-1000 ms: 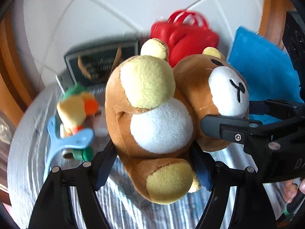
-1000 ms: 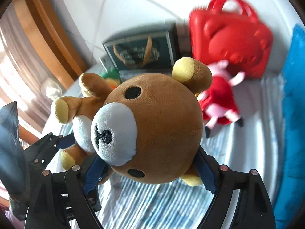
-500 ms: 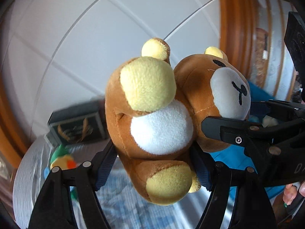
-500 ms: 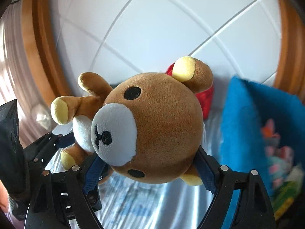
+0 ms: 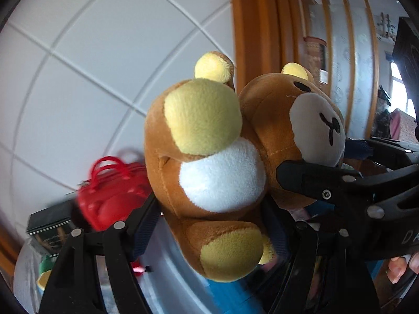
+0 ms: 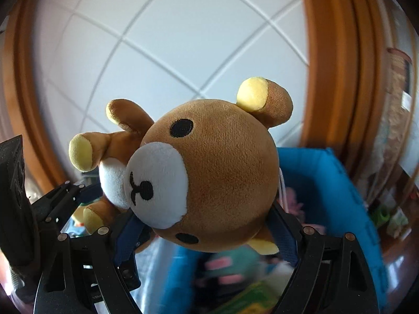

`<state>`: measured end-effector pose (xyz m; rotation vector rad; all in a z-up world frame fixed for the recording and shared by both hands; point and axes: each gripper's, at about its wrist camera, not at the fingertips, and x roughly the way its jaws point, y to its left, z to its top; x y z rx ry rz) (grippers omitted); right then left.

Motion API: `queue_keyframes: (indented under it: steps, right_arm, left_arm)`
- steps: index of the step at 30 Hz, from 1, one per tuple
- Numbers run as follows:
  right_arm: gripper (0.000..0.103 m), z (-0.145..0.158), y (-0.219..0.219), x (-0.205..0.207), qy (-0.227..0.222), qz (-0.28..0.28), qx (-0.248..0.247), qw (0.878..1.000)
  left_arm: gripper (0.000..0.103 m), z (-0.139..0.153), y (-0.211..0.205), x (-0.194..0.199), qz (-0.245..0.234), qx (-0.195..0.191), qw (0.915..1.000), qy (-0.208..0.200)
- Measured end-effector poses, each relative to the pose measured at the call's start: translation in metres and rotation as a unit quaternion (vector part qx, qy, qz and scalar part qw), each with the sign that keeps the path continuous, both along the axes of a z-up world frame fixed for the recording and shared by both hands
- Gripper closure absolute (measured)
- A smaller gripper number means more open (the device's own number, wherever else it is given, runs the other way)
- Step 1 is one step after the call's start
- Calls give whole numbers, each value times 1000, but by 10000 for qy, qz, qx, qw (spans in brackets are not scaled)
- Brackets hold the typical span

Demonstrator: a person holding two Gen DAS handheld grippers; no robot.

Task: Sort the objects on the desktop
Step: 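Lift the brown bear with both tools and carry it over the blue bin, then open both tools to drop the brown bear into the blue bin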

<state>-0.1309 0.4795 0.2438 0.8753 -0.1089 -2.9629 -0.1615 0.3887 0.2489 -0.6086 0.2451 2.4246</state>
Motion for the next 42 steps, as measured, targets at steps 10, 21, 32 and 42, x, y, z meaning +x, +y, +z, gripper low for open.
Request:
queue_keyframes:
  steps: [10, 21, 32, 42]
  right_arm:
    - [15, -55, 143, -34, -593, -600, -470, 9953]
    - [16, -132, 177, -68, -1230, -646, -1065, 9846]
    - [0, -145, 200, -69, -1393, -1304, -849, 9779]
    - [0, -144, 208, -66, -1404, -1454, -1060, 9736]
  left_arm:
    - [29, -47, 134, -39, -300, -518, 9960, -668]
    - [29, -104, 182, -47, -515, -1406, 9862, -708]
    - [29, -110, 181, -52, -305, -1506, 9837, -930]
    - [29, -100, 147, -65, -65, -826, 9861, -1444]
